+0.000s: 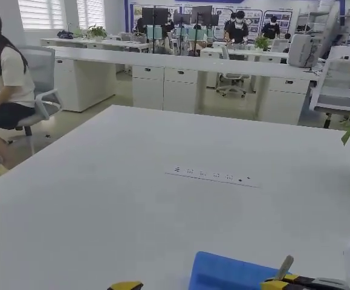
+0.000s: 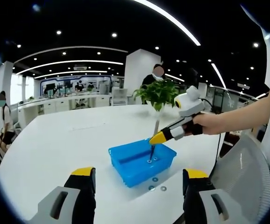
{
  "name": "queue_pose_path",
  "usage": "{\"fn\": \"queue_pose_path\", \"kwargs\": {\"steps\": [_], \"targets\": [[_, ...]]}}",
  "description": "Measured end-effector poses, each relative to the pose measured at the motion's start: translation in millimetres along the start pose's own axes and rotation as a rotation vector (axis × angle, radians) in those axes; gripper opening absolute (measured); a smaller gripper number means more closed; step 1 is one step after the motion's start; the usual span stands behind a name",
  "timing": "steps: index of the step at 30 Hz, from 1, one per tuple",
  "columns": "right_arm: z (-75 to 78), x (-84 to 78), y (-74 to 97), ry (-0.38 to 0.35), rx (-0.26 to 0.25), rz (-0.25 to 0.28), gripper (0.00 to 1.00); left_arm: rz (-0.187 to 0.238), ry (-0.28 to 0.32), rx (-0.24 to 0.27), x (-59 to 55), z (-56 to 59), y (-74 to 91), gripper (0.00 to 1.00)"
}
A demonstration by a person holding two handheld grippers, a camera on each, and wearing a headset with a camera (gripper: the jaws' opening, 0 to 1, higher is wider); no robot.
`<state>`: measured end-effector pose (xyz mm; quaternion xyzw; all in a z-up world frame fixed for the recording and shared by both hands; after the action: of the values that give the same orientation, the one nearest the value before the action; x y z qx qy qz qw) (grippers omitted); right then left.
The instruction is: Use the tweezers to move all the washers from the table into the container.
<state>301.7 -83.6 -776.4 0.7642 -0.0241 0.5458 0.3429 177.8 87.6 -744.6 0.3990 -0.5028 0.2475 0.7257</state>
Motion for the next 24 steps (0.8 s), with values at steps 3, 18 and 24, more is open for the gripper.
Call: {"fn": "queue_pose_path", "kwargs": {"steps": [3, 18, 24], "targets": [[-4.5, 3.2, 3.9, 0.012, 0.012, 0.02, 0.03, -0.003, -0.001, 0.001, -0.4, -0.4, -0.1, 0.77], [-37.5, 13.8, 25.0, 0.202, 0.033, 0.143, 0.0, -0.026, -0.013, -0.004, -3.5, 0.5, -0.9, 0.75], [-51.2, 8.8, 34.0, 0.24, 0.038, 0.18, 0.0, -0.031, -0.02, -0.005, -4.3, 1.1, -0.9, 0.75]]}}
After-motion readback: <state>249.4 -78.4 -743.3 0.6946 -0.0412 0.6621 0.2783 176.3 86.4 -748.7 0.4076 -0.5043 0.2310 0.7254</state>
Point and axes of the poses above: the centre of the closed fingertips' face, and the gripper's own axes: y roughly backward along the fingers, z roughly to its right, x roughly out of its top, the point moved 5 cm from there along y, roughly backward along the fingers, and after that the axes turned 6 degrees about y, right-handed, at the moved point
